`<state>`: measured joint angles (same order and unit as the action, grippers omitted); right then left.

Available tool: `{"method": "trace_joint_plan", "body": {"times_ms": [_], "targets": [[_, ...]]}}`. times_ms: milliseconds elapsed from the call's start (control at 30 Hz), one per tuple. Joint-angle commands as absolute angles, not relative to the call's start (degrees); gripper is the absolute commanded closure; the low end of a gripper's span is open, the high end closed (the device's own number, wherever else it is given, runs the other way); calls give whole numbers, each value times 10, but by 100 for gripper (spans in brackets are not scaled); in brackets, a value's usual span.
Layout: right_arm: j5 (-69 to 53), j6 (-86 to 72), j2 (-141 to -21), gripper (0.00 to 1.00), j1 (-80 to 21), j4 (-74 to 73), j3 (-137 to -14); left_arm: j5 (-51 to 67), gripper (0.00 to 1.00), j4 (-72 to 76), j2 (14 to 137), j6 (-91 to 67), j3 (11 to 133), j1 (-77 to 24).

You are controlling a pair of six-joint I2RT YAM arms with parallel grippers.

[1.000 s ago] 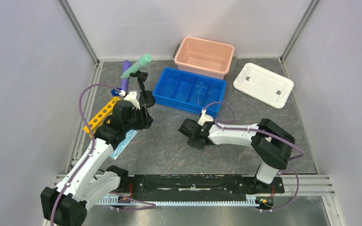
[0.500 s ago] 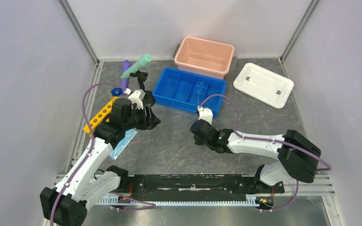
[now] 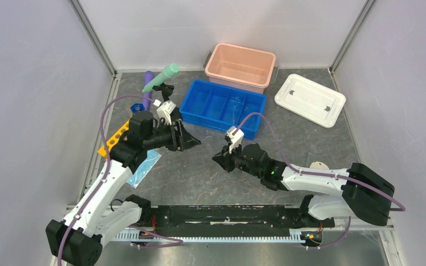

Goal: Organize the chemistry lab equipment

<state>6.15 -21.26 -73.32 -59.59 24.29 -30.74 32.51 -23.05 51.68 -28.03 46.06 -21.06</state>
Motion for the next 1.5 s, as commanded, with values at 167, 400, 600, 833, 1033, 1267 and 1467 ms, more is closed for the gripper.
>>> {"method": "trace_joint_plan", "body": {"times_ms": [167,400,600,833,1033,1267,1467], "targets": [[-15,-159,-730,85,-600,389,-321,406,35,-197,557,-331,483,-217],[-36,-158,-741,85,-603,394,-332,399,37,-196,568,-332,484,-218],[-37,-157,-744,85,-606,389,-337,407,48,-196,592,-335,489,-218],[-33,-156,-745,85,-607,384,-338,418,66,-196,606,-335,491,-218],[-33,-156,-751,81,-607,381,-337,412,79,-202,614,-331,494,-218],[-21,-157,-745,60,-607,371,-332,349,84,-249,605,-300,518,-219],[-4,-159,-700,37,-607,368,-302,156,84,-336,581,-242,561,-219]]}}
